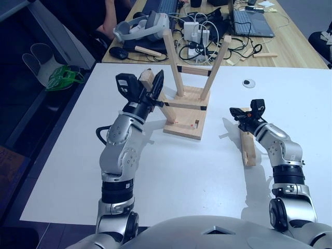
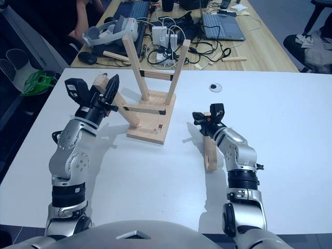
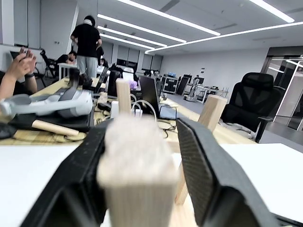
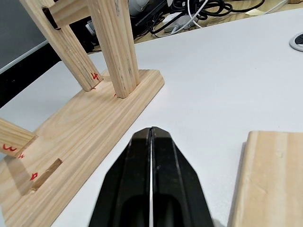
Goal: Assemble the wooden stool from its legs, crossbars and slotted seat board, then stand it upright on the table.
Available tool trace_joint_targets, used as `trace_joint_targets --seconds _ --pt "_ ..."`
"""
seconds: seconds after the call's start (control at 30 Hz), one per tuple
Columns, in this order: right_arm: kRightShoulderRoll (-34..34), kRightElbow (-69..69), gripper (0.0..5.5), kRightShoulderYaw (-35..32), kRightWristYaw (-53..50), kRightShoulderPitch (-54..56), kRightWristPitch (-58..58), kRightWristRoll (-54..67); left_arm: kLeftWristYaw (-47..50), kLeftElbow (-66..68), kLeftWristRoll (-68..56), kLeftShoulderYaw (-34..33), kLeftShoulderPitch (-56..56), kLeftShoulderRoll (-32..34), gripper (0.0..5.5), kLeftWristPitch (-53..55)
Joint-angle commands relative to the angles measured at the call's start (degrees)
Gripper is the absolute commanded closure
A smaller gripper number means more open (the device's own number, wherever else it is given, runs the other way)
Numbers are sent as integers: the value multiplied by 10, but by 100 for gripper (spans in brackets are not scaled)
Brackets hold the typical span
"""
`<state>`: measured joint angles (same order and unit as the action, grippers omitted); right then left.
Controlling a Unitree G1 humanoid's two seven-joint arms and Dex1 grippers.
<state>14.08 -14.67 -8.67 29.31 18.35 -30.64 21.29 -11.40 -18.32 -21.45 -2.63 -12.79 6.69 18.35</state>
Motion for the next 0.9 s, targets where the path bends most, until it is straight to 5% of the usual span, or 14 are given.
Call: trace_joint_targets --seconds 0.03,0.2,0.6,0.9 --pt "2 1 550 -10 -2 9 1 10 -5 -18 31 8 -19 10 281 -39" --pt "-5 38 550 -22 -58 5 20 -11 2 -43 94 9 -45 28 281 -104" --pt "-82 240 354 20 -325 -67 -129 -118 39 34 128 -52 -80 42 277 -154" --pt "-105 278 214 -11 -378 -91 -284 -136 37 42 131 -48 -71 36 277 -164"
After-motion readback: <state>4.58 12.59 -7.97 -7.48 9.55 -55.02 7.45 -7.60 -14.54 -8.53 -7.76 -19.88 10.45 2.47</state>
